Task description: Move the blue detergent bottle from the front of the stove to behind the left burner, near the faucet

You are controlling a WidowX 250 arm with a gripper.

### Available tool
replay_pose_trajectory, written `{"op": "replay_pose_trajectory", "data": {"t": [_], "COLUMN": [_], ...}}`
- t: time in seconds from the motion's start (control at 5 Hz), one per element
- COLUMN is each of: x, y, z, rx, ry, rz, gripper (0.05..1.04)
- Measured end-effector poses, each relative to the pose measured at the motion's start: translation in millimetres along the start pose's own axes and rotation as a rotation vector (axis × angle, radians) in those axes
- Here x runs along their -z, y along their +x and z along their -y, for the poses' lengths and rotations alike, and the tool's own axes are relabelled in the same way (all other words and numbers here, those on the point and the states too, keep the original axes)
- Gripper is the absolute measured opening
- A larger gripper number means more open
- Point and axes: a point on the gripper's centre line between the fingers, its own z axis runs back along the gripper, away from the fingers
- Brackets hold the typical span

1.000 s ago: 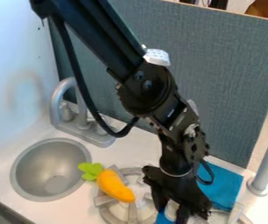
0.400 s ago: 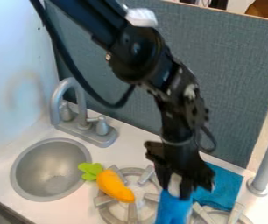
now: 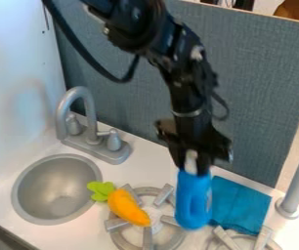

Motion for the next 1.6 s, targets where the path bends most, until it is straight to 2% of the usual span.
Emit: {"op": "replay_pose_trajectory", "data": {"t": [0.2,0.6,1.0,1.4,1.6], "x": [-3,14,30,46,51], "y": [22,45,64,65,69], "z": [-32,-80,-104,-125,-130], "rx": [-0.116,-0.307,-0.381,-0.417,-0.426], "ry": [0.013,0.038,0.075,0.111,0.120], "rz": [0.046,0.076,0.066,0.046,0.049], "gripper": [0.518,0.518,0.518,0.518,0.567]}}
